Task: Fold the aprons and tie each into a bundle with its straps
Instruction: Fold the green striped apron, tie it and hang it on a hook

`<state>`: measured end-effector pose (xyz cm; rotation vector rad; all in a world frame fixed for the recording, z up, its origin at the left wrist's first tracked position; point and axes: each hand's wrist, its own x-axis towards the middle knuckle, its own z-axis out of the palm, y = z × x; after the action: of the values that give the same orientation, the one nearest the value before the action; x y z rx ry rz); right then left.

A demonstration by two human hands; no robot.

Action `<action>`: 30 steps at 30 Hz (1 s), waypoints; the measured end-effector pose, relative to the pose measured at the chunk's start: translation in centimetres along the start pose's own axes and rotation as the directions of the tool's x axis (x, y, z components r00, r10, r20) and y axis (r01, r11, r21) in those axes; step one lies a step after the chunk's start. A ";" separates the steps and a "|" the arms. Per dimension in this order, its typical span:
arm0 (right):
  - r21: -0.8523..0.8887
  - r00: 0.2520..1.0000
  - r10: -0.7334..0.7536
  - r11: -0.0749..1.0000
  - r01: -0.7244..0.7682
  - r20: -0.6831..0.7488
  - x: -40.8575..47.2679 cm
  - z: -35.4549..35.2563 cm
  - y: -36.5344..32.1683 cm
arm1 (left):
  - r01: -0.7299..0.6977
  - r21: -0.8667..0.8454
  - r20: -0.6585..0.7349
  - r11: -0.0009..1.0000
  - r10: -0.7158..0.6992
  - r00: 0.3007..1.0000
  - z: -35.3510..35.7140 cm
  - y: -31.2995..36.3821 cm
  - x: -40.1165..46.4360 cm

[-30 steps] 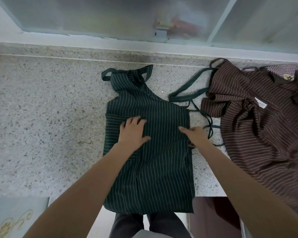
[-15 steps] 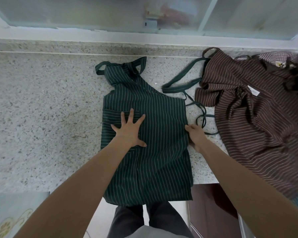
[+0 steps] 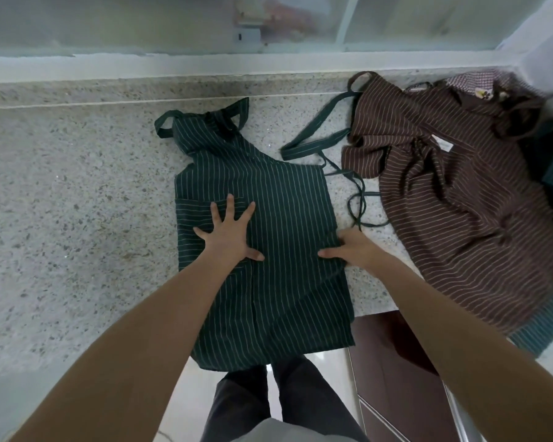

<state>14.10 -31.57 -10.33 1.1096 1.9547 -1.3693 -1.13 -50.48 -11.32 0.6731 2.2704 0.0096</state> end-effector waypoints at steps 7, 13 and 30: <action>-0.041 0.970 -0.008 0.999 -0.002 -0.242 -1.3 1.8 1.1 | -0.104 0.295 -0.336 0.950 0.205 0.919 2.1 1.5 -2.7; 0.349 0.999 0.016 0.937 -0.026 0.031 -3.4 0.8 2.8 | -0.087 0.048 -0.149 0.995 0.093 0.984 3.4 3.6 -4.4; -0.102 0.994 -0.107 0.989 0.103 -0.032 -2.8 1.5 4.0 | -0.088 0.005 -0.005 0.996 0.088 0.996 5.4 1.5 -4.3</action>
<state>18.89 -33.28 -10.80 1.0047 2.1113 -1.2964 5.63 -52.27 -12.00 0.7763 2.2451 0.0487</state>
